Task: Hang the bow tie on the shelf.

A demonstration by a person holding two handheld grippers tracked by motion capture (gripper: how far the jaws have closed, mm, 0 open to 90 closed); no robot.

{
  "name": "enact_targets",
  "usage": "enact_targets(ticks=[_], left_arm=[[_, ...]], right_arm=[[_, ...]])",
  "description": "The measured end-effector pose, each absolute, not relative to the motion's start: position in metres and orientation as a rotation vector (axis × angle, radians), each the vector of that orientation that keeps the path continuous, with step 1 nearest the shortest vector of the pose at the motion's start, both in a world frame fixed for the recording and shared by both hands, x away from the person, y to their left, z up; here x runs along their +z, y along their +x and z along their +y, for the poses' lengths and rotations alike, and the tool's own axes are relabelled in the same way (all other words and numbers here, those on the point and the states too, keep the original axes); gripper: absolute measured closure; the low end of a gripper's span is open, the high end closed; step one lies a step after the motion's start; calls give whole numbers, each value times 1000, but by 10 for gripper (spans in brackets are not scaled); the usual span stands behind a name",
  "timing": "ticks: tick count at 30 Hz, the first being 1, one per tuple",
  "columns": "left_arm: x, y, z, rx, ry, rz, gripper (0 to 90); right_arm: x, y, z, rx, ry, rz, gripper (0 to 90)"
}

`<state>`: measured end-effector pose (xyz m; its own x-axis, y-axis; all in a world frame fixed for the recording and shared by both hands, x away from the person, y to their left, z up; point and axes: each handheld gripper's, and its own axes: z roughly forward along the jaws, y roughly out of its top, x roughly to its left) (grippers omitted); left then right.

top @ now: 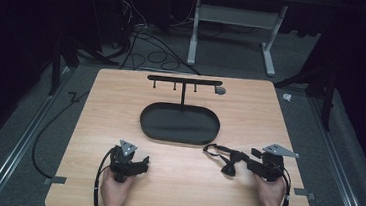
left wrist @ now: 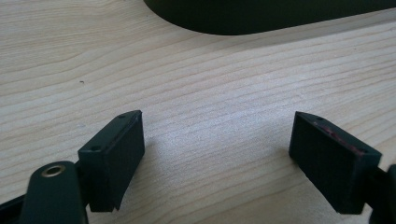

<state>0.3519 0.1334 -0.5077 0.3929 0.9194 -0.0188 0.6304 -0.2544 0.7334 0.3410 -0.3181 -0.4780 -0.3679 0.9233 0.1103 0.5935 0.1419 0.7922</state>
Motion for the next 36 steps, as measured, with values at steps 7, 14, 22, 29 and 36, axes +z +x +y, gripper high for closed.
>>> enact_targets(ticks=[7, 14, 22, 29, 36], left_arm=[[-508, 352, 133, 555, 1986, 1323, 185], [-508, 352, 133, 555, 1987, 1322, 185], [-508, 352, 133, 555, 1986, 1322, 185], [-508, 352, 133, 554, 1986, 1322, 185], [-508, 352, 133, 554, 1987, 1322, 184]], right_arm=[[-471, 348, -307, 1109, 1425, 2074, 529], [-467, 360, -285, 1108, 1374, 2154, 536], [-471, 374, -268, 1093, 1361, 2205, 577], [-477, 386, -255, 1068, 1353, 2251, 625], [-484, 390, -251, 1033, 1344, 2254, 703]])
